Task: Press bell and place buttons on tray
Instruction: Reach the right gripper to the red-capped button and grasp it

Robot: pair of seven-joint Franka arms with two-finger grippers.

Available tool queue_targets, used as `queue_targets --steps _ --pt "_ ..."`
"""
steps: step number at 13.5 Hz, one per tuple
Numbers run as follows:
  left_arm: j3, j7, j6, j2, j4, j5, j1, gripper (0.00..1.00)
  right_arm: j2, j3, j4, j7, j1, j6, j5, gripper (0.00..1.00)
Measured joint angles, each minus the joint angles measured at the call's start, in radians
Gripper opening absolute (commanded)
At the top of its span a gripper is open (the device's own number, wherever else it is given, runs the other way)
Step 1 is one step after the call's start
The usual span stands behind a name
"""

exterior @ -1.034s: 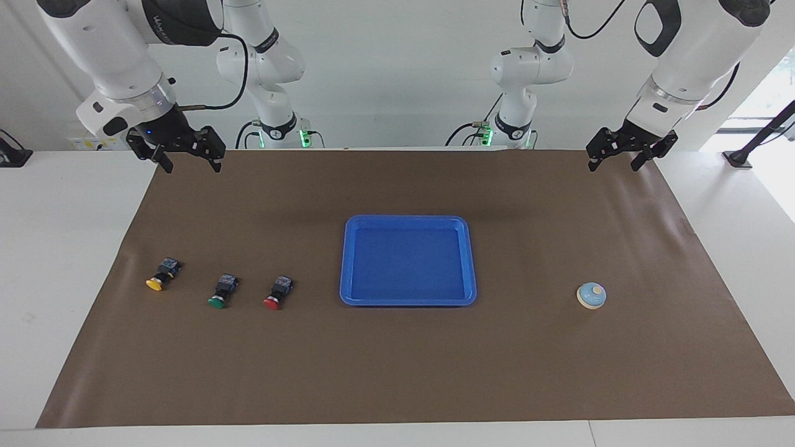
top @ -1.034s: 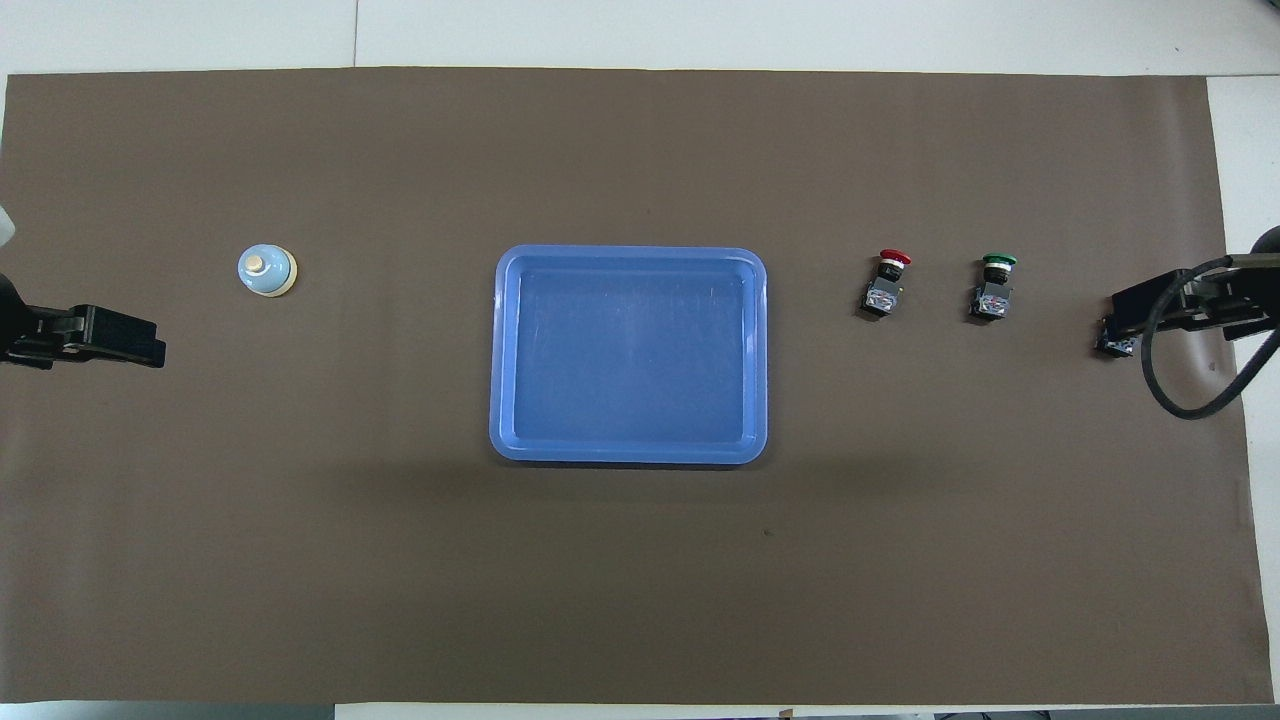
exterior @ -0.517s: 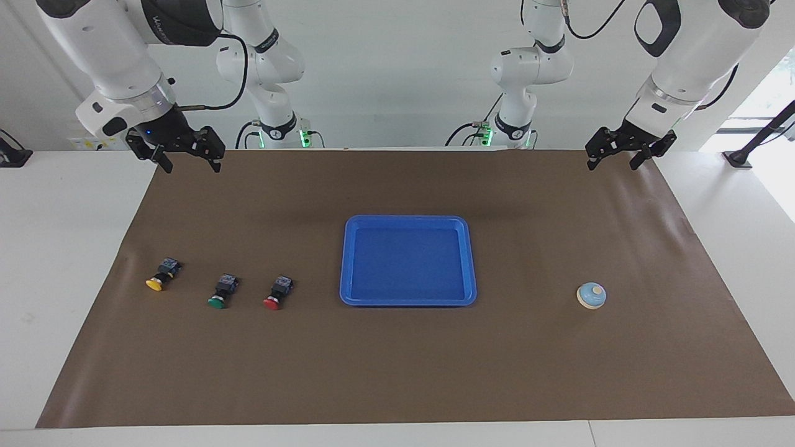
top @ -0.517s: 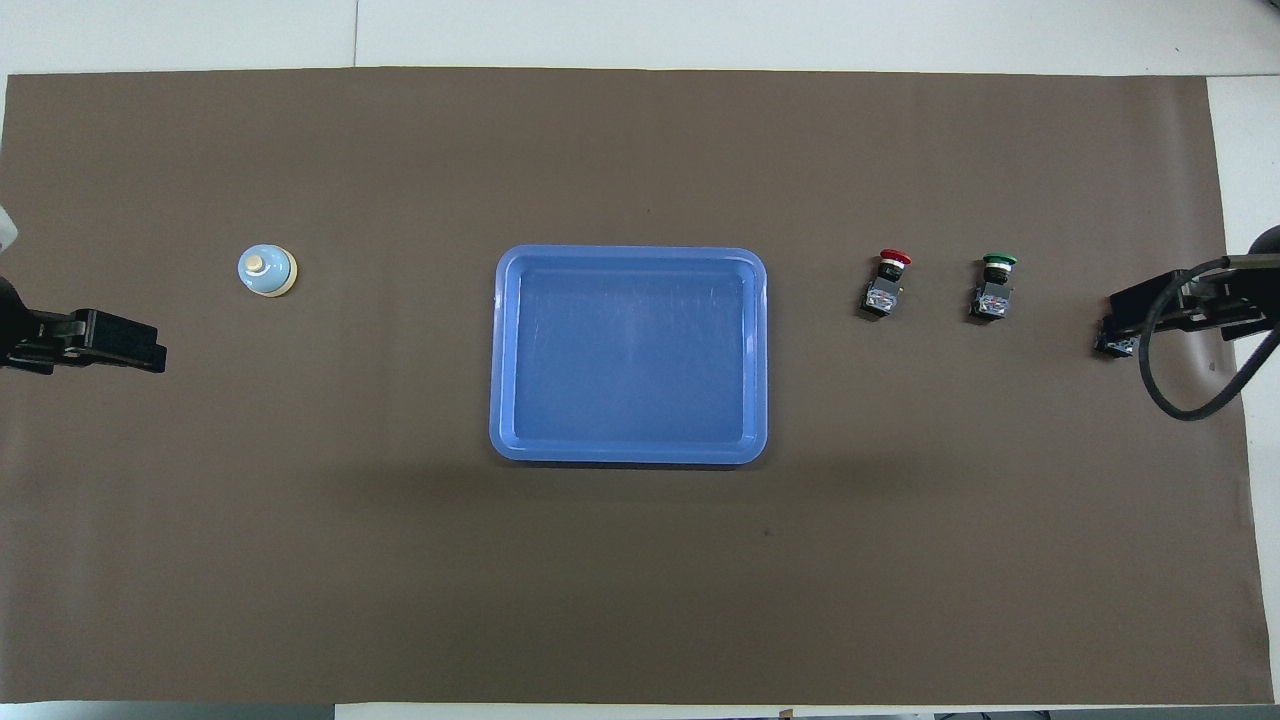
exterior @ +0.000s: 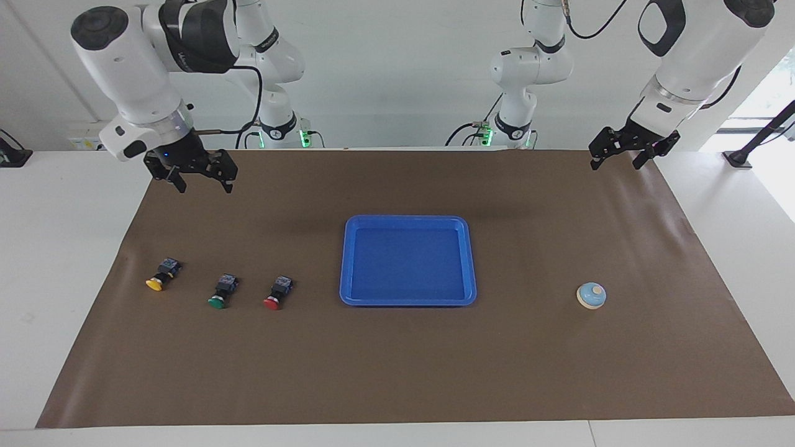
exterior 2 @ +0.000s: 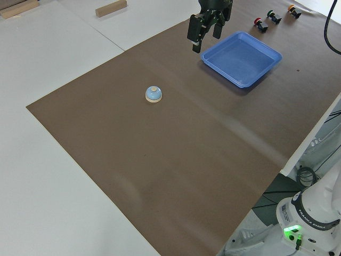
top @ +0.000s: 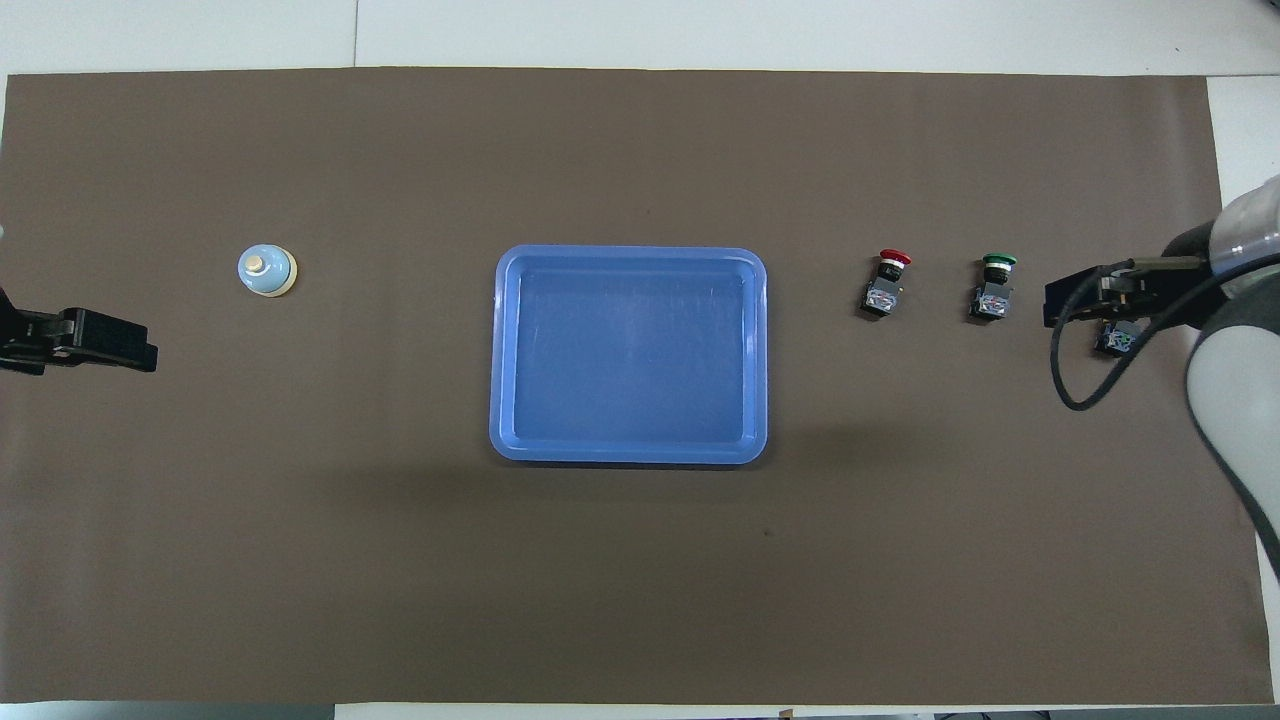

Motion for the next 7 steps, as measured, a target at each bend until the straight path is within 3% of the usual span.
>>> queue_targets --steps 4,7 --pt "0.000 0.000 0.000 0.000 0.000 0.000 0.000 1.00 0.141 0.004 -0.031 0.221 0.088 0.213 0.000 1.00" --pt "0.000 0.000 0.000 0.000 0.000 0.000 0.000 1.00 0.244 0.004 -0.065 0.294 0.101 0.382 0.000 1.00"
